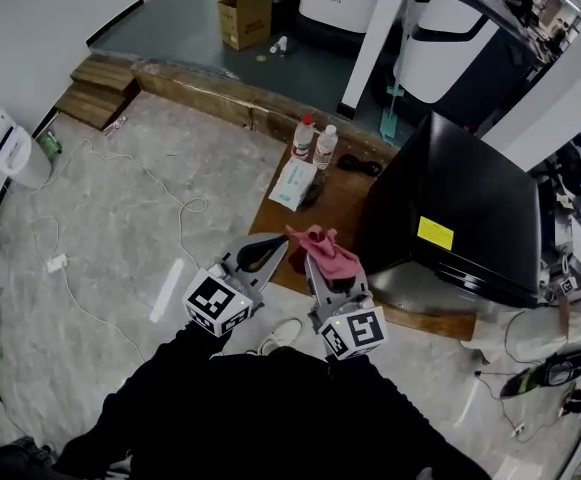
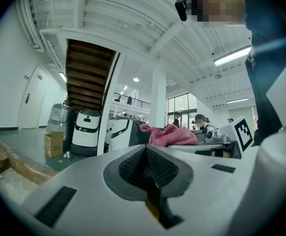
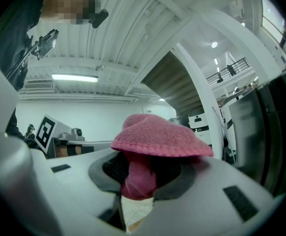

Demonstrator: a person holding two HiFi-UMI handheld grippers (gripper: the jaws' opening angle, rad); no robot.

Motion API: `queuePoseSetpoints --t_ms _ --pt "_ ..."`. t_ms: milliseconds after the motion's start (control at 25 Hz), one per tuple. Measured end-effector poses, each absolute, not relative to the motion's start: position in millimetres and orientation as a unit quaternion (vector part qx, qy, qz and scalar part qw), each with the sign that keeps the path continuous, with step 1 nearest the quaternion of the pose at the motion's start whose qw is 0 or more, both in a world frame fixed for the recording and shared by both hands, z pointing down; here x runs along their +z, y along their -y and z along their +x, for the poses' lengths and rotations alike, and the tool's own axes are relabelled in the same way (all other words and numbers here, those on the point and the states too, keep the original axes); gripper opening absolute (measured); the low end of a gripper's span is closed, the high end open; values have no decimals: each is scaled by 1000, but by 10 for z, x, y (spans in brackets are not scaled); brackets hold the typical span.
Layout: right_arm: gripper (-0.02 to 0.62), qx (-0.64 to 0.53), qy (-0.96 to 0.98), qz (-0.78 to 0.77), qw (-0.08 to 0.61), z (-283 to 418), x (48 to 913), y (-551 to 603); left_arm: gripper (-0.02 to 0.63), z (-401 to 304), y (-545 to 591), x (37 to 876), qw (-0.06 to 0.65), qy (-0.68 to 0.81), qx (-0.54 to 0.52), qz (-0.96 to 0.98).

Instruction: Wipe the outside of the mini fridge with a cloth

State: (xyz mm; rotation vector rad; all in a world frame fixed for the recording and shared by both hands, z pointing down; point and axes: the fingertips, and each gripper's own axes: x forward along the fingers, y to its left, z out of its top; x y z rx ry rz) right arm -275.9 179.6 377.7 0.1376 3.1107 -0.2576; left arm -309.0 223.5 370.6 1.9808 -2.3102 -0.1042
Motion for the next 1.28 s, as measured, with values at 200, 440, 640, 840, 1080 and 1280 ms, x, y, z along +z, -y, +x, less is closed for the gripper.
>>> queuePoseSetpoints --t_ms 200,440,640,840,1080,1280 --pt "124 -119 -992 28 15 -3064 3787 -1441 5 -3356 -1898 3666 46 753 -26 656" --pt "124 -165 -985 -8 47 -3308 3597 -1047 5 -3652 -1466 3559 34 734 -26 678" --pt "124 -203 -974 -63 80 -3518 3676 -666 5 -3943 -989 3612 20 697 -20 716" --pt "124 -271 -945 -146 108 -3830 3738 -129 5 -4273 -458 3623 19 646 -21 763" --pt "124 -340 -890 -255 164 -4105 3804 501 5 -4559 97 3660 19 573 -16 819" --pt "124 -381 -841 -318 216 -4219 3917 975 5 -4731 510 3720 16 530 -17 847"
